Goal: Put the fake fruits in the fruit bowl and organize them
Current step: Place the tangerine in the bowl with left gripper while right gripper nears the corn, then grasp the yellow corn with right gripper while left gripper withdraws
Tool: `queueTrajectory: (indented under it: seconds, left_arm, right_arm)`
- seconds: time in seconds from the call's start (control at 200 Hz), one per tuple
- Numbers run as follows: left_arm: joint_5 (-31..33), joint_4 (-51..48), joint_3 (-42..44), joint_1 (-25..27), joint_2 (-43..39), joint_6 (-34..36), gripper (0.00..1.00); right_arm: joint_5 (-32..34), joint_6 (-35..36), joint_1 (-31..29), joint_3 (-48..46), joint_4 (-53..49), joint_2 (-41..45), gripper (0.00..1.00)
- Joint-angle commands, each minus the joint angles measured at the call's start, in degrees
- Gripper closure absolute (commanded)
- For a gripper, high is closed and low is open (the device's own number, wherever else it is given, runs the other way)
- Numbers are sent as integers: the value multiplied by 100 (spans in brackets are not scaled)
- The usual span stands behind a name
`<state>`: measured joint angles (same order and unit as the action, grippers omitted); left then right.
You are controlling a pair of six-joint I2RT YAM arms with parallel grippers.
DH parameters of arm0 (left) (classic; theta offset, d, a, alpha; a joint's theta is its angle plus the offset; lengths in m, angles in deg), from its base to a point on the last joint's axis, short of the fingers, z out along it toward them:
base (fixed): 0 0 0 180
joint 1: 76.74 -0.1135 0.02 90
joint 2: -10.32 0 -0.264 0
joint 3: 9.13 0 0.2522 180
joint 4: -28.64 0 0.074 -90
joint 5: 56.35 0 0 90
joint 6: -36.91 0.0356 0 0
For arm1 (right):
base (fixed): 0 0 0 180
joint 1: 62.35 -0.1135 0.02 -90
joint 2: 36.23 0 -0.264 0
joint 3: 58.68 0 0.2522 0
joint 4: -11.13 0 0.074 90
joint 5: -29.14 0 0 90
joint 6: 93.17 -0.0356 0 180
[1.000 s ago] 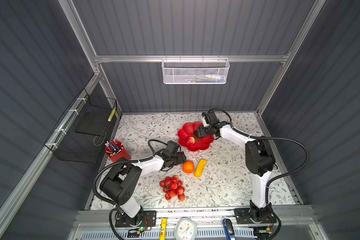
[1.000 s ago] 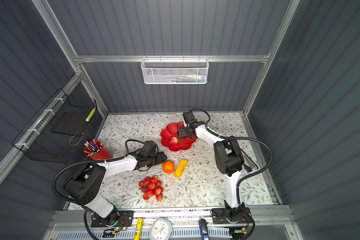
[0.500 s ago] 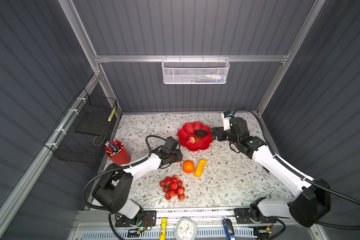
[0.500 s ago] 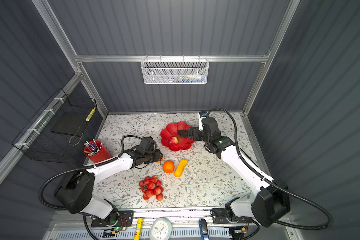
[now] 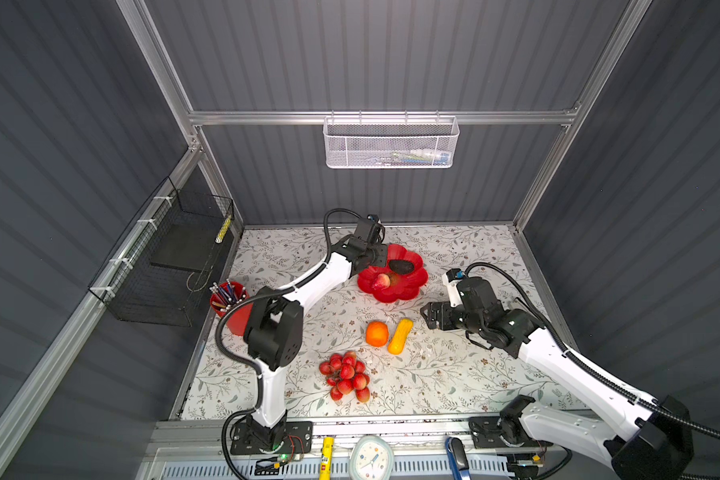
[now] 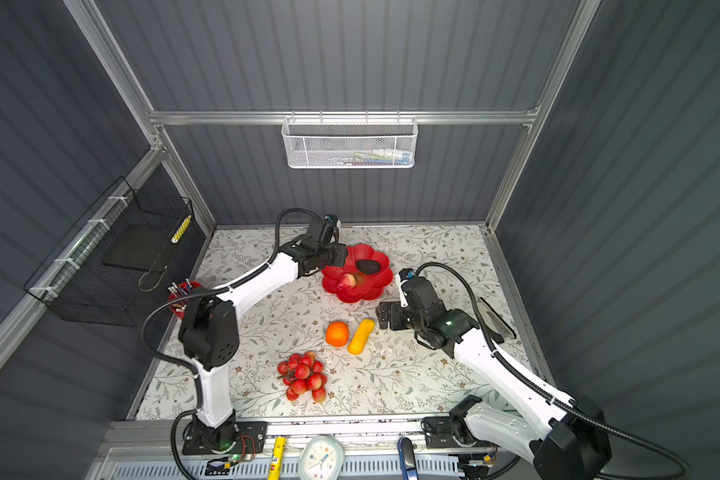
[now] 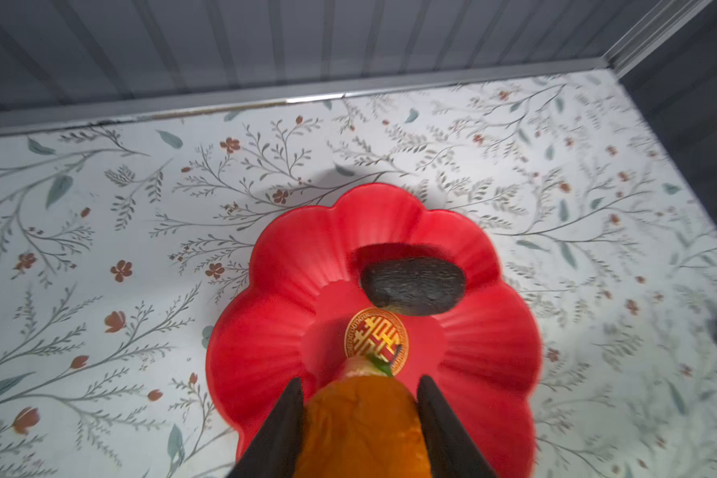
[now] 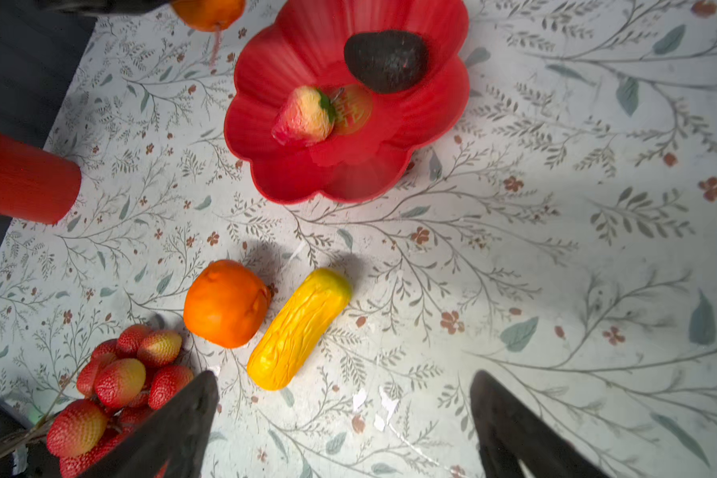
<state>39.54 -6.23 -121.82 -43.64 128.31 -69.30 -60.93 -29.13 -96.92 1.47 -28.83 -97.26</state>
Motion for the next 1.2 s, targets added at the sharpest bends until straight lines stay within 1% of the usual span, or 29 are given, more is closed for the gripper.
queueTrajectory:
  seconds: [0.0, 0.13, 0.29, 0.31, 0.36, 0.385, 0.445, 0.465, 0.525, 0.675, 0.77, 0.856, 0.976, 1.001, 1.091, 1.196]
  left_arm:
    - [-93, -365, -507, -127, 514, 174, 66]
    - [-205, -237, -729, -151, 996, 18, 65]
    - [-146, -253, -900, -147, 1375, -66, 60]
    - [-141, -246, -914, -146, 1402, -66, 58]
    - [-117, -283, -962, -147, 1460, -75, 44]
    - [-116, -308, -992, -151, 1472, -83, 40]
    - [-106, -249, -961, -147, 1367, -111, 30]
    - [-114, -179, -910, -151, 1303, -124, 27]
    - [-83, 37, -749, -147, 1008, -124, 22]
    - [109, 241, -722, -186, 186, -10, 14]
    - [376, 602, -362, -203, -558, 89, 8]
    - [893, 1132, 370, -199, -1417, 78, 1]
    - [1584, 1985, 1721, -216, -2787, 120, 0]
    - [1712, 2079, 2162, -218, -3078, 110, 0]
    - [2091, 2128, 3068, -234, -3956, 10, 0]
    - [2485, 1654, 3881, -246, -4822, -380, 0]
  right_arm:
    - [-31, -503, -254, -253, -324, 68, 6]
    - [-87, -786, -451, -372, -148, -87, 6]
    - [-63, -1013, -619, -497, 75, -275, 5]
    - [-77, -1031, -627, -519, 122, -275, 5]
    - [-120, -1085, -640, -565, 246, -480, 6]
    - [-155, -1110, -643, -578, 301, -535, 5]
    - [-234, -1140, -656, -587, 363, -697, 5]
    - [-261, -1146, -657, -587, 550, -751, 5]
    - [-299, -1150, -657, -575, 730, -956, 6]
    - [-373, -1022, -657, -225, 930, -1575, 6]
    - [-390, -948, -657, 109, 872, -2038, 6]
    - [-310, -948, -657, 357, 804, -2381, 7]
    - [-435, -937, -657, 721, 719, -2896, 9]
    - [-477, -913, -659, 795, 683, -3006, 9]
    - [-542, -912, -648, 995, 601, -3319, 13]
    - [-631, -946, -615, 1120, 538, -3595, 18]
